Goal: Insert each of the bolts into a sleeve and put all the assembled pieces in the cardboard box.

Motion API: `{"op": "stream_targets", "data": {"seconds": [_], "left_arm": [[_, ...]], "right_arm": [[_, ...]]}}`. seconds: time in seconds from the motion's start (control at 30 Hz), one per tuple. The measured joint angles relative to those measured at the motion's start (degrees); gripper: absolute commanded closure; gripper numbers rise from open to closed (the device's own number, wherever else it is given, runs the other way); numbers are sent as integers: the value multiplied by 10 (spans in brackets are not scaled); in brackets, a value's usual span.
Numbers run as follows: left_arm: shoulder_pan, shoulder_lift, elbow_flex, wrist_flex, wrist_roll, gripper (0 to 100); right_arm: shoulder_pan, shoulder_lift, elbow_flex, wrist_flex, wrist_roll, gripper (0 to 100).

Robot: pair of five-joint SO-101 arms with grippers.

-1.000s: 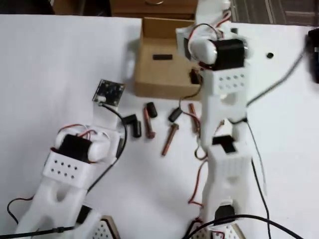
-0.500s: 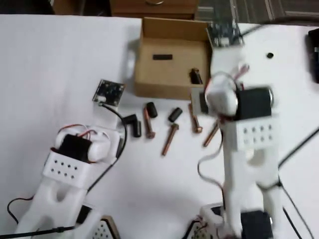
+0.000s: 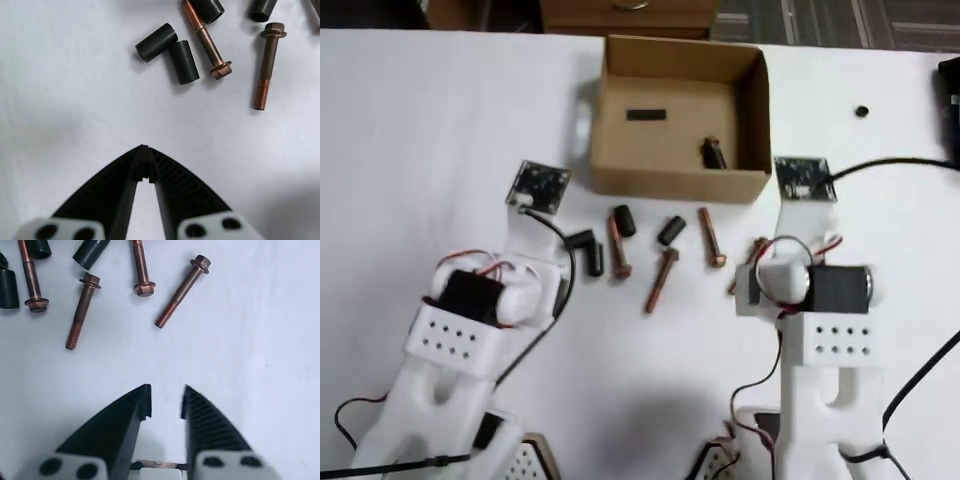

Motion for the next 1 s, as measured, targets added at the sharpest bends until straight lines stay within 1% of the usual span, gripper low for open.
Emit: {"op": "stream_targets", "data": {"seconds": [0.07,0.13,0.23,0.33,0.43,0.53,0.63,0.67,0.8,0.9,1.0], "left_arm": [[0,0,0,1,3,980],[0,0,0,2,22,980],[23,11,0,2,50,980],[62,63,0,2,84,976],[65,136,-25,9,98,978],[23,201,-78,26,99,978],[-47,233,-120,30,96,979],[-72,235,-130,30,84,979],[-173,237,-141,31,21,979],[-242,237,-141,33,-4,979],[-284,237,-129,34,-20,979]], "right_arm": [[3,-11,42,-23,0,978],[2,-19,80,-48,0,978],[4,-34,111,-97,0,978],[4,-50,120,-132,0,978],[4,-70,126,-147,0,978],[-24,-78,136,-169,0,978],[-95,-79,169,-227,0,980],[-124,-79,179,-253,-7,980],[-229,-47,188,-358,-88,980],[-284,42,180,-420,-130,981],[-323,160,122,-448,-176,981]]}}
